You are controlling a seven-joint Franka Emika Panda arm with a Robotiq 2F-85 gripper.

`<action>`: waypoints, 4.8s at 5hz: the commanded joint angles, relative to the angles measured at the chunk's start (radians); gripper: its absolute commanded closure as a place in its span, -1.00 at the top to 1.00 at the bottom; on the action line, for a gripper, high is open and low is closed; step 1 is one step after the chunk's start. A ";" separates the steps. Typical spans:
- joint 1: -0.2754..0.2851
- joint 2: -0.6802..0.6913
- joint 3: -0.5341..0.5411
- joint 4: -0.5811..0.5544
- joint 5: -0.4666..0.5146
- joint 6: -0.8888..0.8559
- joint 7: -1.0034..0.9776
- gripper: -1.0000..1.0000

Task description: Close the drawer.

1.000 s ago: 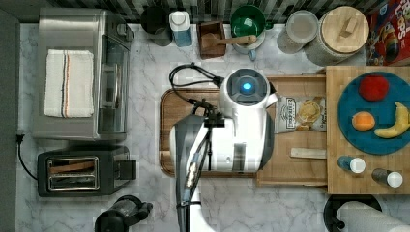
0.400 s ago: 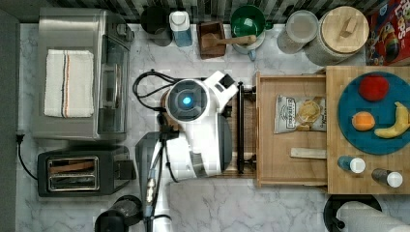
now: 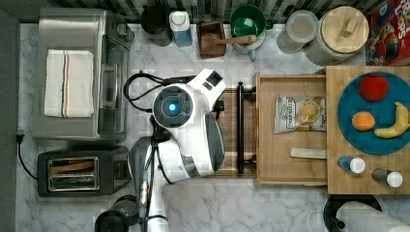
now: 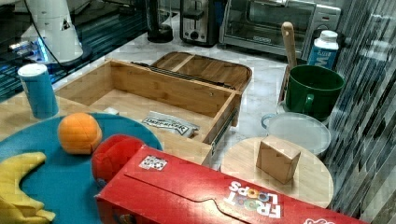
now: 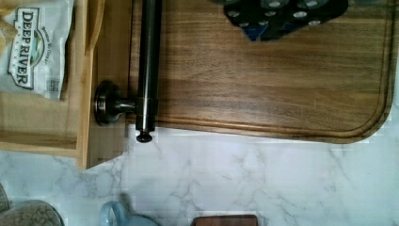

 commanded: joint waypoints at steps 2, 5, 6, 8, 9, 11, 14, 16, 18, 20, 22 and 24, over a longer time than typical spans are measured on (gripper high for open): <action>-0.057 0.115 -0.026 -0.135 0.070 0.133 -0.173 -1.00; -0.150 0.183 -0.010 -0.133 0.082 0.238 -0.322 -1.00; -0.162 0.198 -0.032 -0.138 0.081 0.312 -0.384 -1.00; -0.265 0.163 -0.052 -0.095 0.118 0.221 -0.547 -1.00; -0.297 0.149 -0.088 -0.095 0.128 0.233 -0.643 -1.00; -0.413 0.197 -0.157 -0.064 0.195 0.336 -0.895 -1.00; -0.552 0.289 -0.212 0.103 0.229 0.258 -1.025 -1.00; -0.612 0.310 -0.198 0.136 0.218 0.259 -0.965 -1.00; -0.581 0.233 -0.212 0.043 0.229 0.296 -0.836 -1.00; -0.579 0.233 -0.213 0.043 0.230 0.296 -0.836 -1.00; -0.583 0.233 -0.210 0.043 0.228 0.296 -0.836 -1.00; -0.569 0.233 -0.224 0.044 0.234 0.296 -0.840 -1.00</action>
